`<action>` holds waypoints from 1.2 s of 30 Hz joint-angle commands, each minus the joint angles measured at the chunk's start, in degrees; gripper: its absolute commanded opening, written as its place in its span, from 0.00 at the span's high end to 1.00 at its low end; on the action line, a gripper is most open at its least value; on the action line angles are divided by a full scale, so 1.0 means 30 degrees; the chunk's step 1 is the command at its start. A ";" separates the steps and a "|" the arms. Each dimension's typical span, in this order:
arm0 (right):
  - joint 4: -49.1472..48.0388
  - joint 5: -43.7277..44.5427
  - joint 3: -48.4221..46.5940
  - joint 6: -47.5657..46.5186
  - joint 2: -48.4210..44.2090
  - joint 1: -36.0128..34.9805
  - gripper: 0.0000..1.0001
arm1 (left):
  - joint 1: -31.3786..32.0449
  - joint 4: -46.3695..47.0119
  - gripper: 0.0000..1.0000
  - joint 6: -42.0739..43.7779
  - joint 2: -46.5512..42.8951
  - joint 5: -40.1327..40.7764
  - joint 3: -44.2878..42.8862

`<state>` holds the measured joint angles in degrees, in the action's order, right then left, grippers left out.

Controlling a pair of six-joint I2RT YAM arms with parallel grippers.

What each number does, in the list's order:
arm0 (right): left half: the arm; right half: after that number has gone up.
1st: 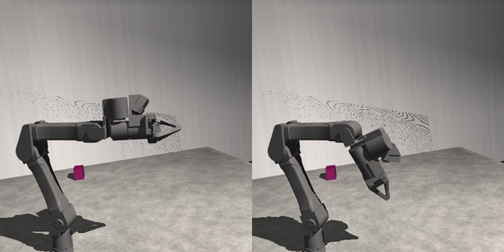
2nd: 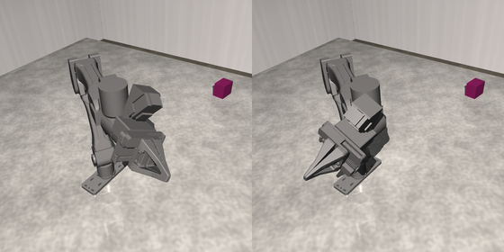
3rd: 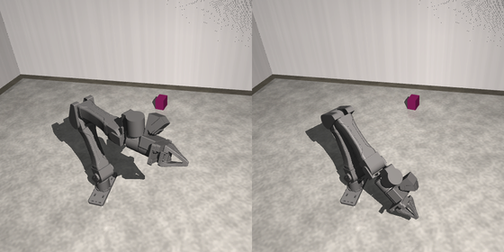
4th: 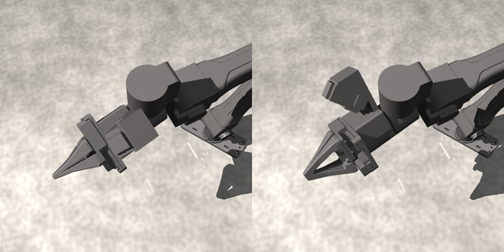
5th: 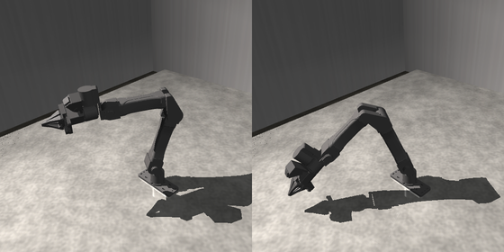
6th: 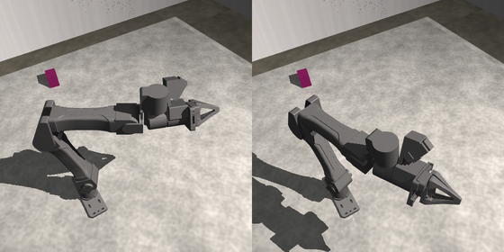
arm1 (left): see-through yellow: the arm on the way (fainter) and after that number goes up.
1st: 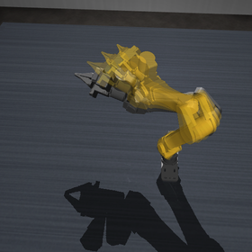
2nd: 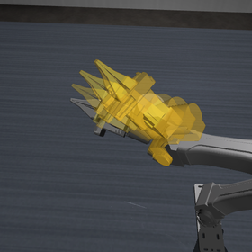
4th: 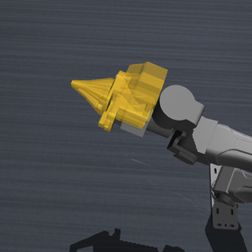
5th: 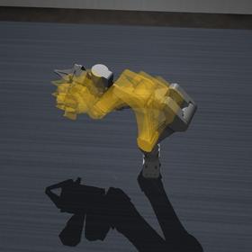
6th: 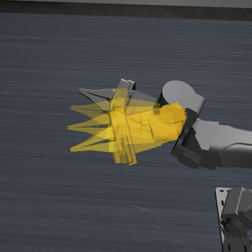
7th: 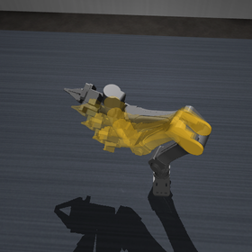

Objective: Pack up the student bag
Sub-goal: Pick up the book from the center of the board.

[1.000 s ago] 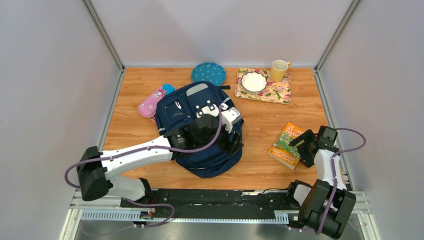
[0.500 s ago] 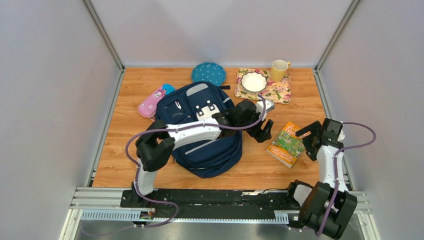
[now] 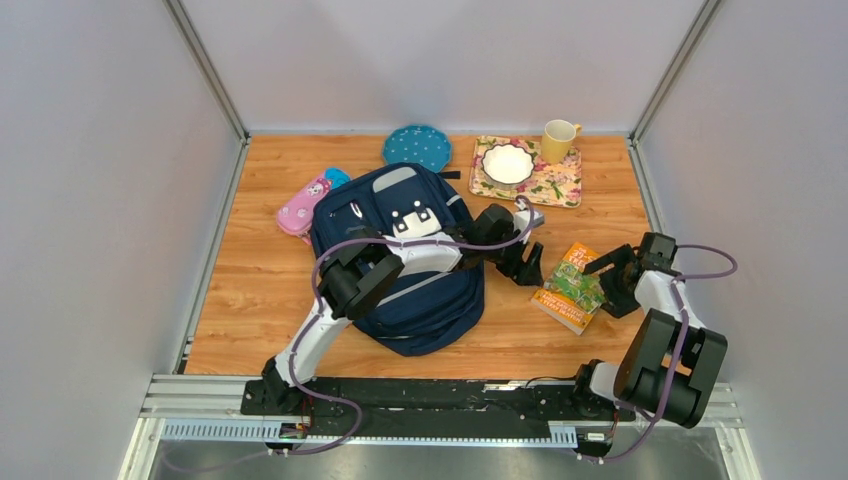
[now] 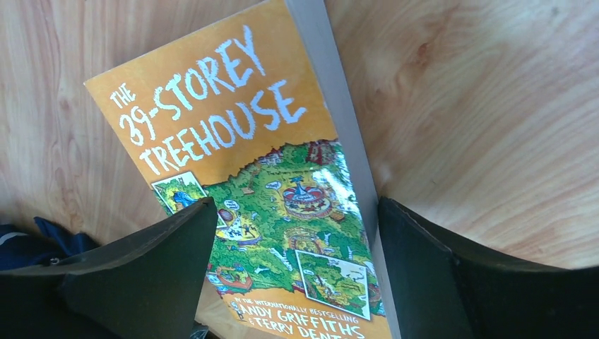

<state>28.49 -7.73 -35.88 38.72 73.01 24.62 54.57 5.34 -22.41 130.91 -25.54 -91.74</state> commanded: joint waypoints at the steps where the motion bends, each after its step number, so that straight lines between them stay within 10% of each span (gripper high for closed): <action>1: -0.1586 -0.1874 0.0269 -0.0630 -0.0169 0.0025 0.15 | 0.0151 0.1267 0.19 -0.1316 0.1359 -0.2409 -0.2345; 8: -0.2696 -0.5387 0.0386 -0.0602 0.0974 -0.0033 0.24 | 0.0180 0.2350 0.19 -0.3717 0.3440 -0.4522 -0.3431; 27: -0.3787 -0.9029 0.1091 -0.0601 0.0448 -0.0033 1.00 | 0.0181 0.1326 0.32 -0.3281 0.1335 -0.3704 -0.2114; 36: -0.1061 -0.7881 -0.0343 -0.1305 -0.2948 -0.0004 1.00 | 0.0005 -0.1693 0.26 -0.0206 -0.3874 0.0716 0.0167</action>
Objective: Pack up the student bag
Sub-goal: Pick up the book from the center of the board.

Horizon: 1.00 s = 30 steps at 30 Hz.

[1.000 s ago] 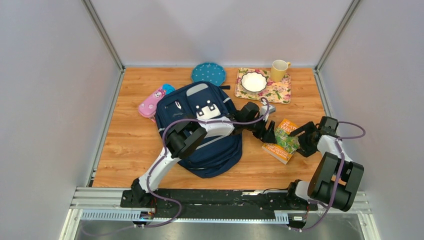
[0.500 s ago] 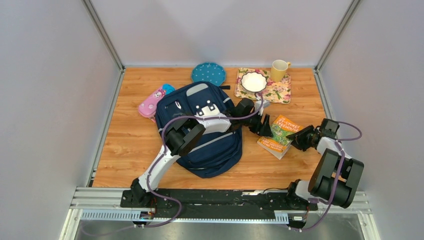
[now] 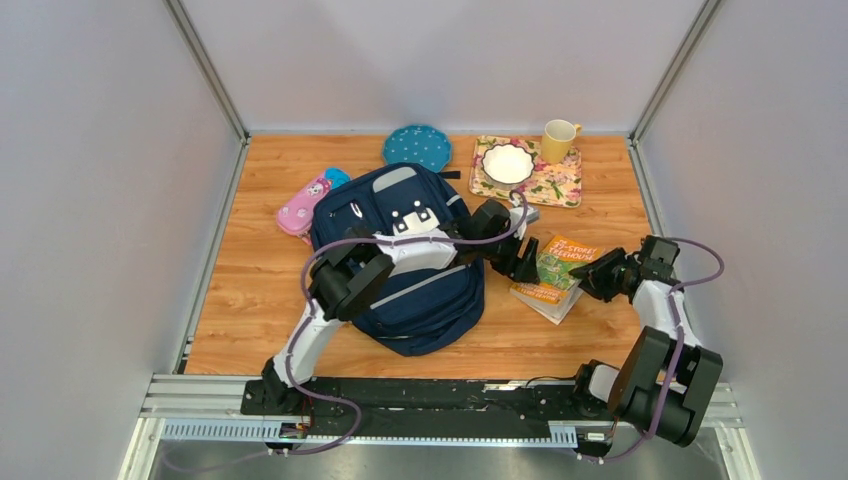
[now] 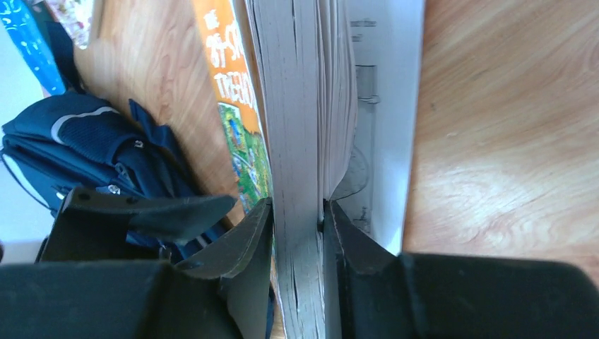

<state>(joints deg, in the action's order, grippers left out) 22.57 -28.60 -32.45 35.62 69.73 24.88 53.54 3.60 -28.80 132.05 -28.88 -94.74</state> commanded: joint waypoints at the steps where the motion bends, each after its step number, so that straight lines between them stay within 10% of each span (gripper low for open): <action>1: 0.1234 -0.1100 -0.1634 -0.0270 -0.2264 -0.0092 1.00 | 0.0289 -0.1111 0.25 0.2126 -0.5740 0.2647 0.1691; 13: -0.0522 -0.6956 -0.3009 0.1694 -0.6164 -0.2311 1.00 | -0.1556 0.1725 0.18 0.1020 -1.6382 0.5764 1.0862; 30: -0.7347 -1.0857 -0.2016 0.7055 -0.7805 -0.7764 1.00 | -0.2201 1.2214 0.18 -0.5165 -1.8617 0.3185 1.6608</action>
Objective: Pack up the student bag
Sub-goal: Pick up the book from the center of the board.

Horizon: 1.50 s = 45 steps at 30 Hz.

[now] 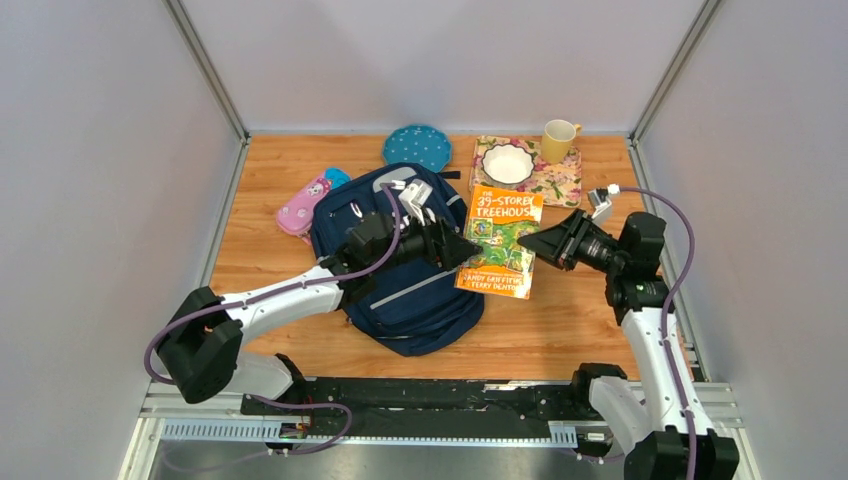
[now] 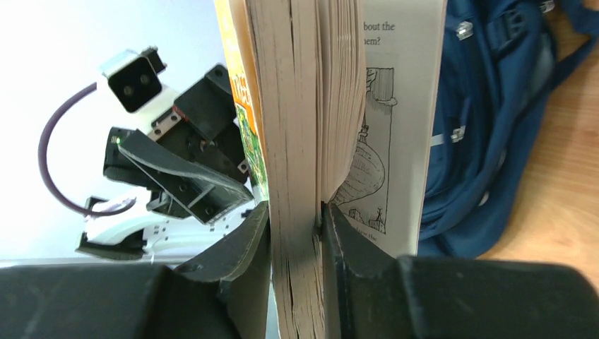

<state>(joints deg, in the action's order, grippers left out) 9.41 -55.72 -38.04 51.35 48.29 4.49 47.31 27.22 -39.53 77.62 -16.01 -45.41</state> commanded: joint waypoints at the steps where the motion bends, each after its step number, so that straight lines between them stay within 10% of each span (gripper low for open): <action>1: -0.3483 -0.1903 -0.0180 0.1605 -0.0600 -0.1144 1.00 | -0.0154 0.5417 0.18 -0.1938 -0.0475 -0.1718 0.0252; 11: -0.2586 -0.4187 -0.1409 -0.1615 0.0483 -0.2785 1.00 | -0.0272 0.6629 0.23 -0.2117 -0.0270 -0.4798 -0.0215; 16: 0.2280 -0.2033 -0.3109 -0.4957 0.1568 -0.3226 1.00 | -0.0359 0.4729 1.00 -0.1620 -0.0356 -0.4978 -0.0217; 21: 0.7136 0.5053 -0.4368 -0.6711 0.1364 -0.3196 0.17 | -0.0477 0.1689 1.00 -0.0072 -0.2925 -0.1589 0.1218; 25: 0.9752 1.0599 -0.3904 -0.7391 -0.0068 -0.3138 0.13 | -0.0448 -0.1013 1.00 0.1572 -0.6063 0.1609 0.2446; 32: 0.3288 0.3167 0.1249 -0.2390 -0.3145 -0.3692 0.11 | -0.0448 -0.0698 1.00 0.1401 -1.0960 0.7121 0.4939; 45: -0.5360 0.9840 0.5239 0.4355 -0.3914 -1.2858 0.10 | -0.0477 1.0781 1.00 -0.5247 -1.0409 0.7769 0.9335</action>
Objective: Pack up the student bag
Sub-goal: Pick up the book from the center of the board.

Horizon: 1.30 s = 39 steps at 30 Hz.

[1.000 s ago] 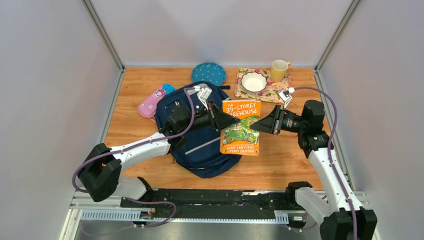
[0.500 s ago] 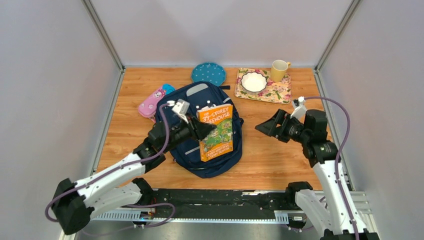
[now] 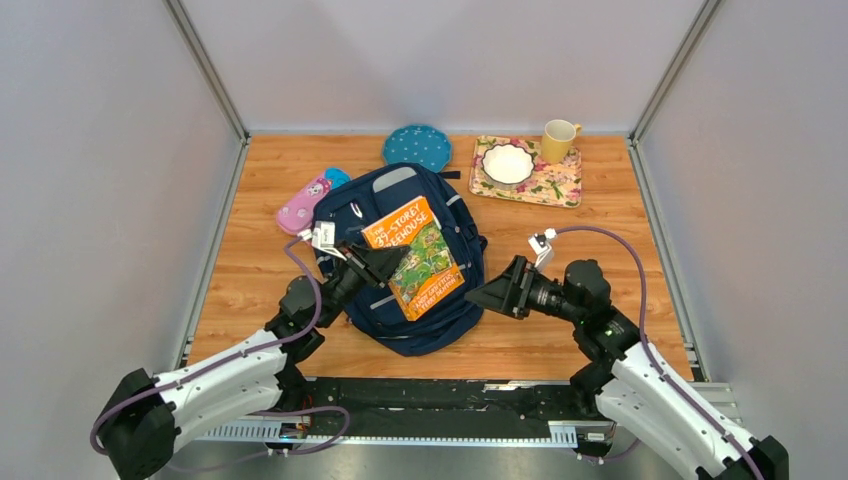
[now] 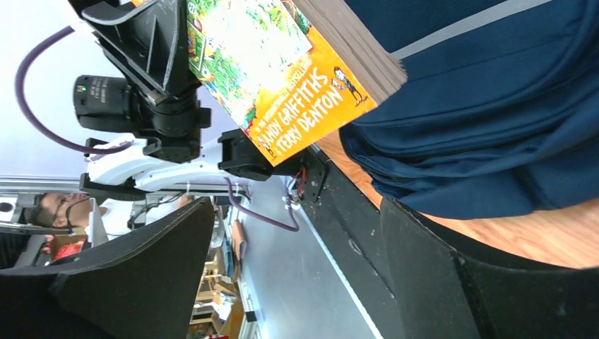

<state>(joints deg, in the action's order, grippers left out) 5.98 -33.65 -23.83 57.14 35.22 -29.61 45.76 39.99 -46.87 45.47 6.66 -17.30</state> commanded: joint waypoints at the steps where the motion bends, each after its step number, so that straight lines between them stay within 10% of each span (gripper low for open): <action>1: -0.4393 0.3124 0.0591 0.2397 0.0650 -0.1760 0.10 | 0.0040 0.6853 1.00 -0.3094 0.0456 0.0300 -0.0005; 21: -1.5376 0.3277 0.0094 0.5151 0.7798 -0.3169 0.15 | 0.0070 1.3039 1.00 -0.6290 0.3827 -0.1074 0.0259; 33: -1.7168 0.4301 -0.0083 0.4975 0.8123 -0.3169 0.53 | 0.0041 1.1690 1.00 -0.5822 0.2743 -0.1516 0.0580; 39: -1.5187 0.4653 -0.0374 0.4157 0.7158 -0.3169 1.00 | 0.0070 0.9616 0.95 -0.5120 0.1661 -0.1251 0.0816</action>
<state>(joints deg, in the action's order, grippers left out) -43.13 -25.61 -22.50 72.07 59.13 -40.36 45.54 66.85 -63.07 54.87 5.45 -14.87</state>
